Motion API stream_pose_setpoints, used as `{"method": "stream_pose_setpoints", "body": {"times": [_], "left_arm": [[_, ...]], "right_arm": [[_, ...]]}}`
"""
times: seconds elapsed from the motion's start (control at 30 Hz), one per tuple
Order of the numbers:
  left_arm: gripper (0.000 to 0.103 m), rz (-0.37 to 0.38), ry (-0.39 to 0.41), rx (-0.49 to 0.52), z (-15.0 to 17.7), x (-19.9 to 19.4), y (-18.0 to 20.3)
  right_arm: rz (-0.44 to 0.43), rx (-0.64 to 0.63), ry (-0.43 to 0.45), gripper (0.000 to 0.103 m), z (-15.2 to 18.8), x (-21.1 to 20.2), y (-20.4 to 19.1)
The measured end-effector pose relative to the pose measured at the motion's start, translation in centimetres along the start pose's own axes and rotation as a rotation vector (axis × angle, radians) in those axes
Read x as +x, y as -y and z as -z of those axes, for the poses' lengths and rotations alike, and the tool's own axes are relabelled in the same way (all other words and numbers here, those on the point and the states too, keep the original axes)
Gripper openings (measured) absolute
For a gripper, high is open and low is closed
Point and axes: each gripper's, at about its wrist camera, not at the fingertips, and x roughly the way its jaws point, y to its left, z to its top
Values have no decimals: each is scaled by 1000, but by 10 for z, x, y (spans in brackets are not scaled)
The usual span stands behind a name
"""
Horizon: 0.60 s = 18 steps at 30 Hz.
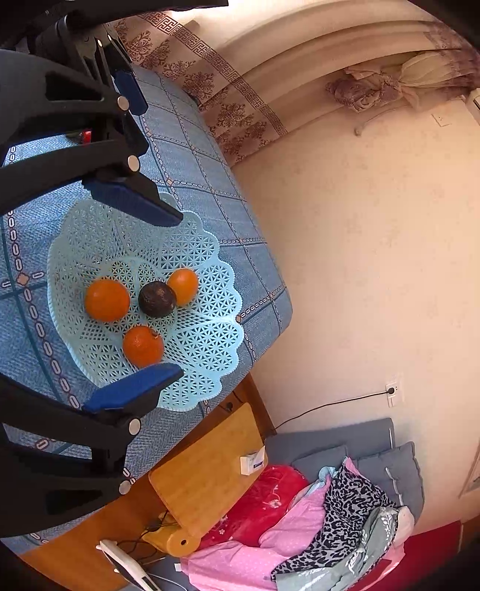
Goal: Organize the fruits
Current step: 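Lower the orange into the basket and open the left gripper, then move both open grippers back toward the last orange and tomatoes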
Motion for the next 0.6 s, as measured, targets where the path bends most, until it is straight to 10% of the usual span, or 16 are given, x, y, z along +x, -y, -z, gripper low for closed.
{"method": "stream_pose_setpoints", "body": {"times": [0.6], "left_arm": [[85,-220,90,-28,19,-37,-54]], "right_arm": [[-136,-124,-76,82,37,4,-56]]}}
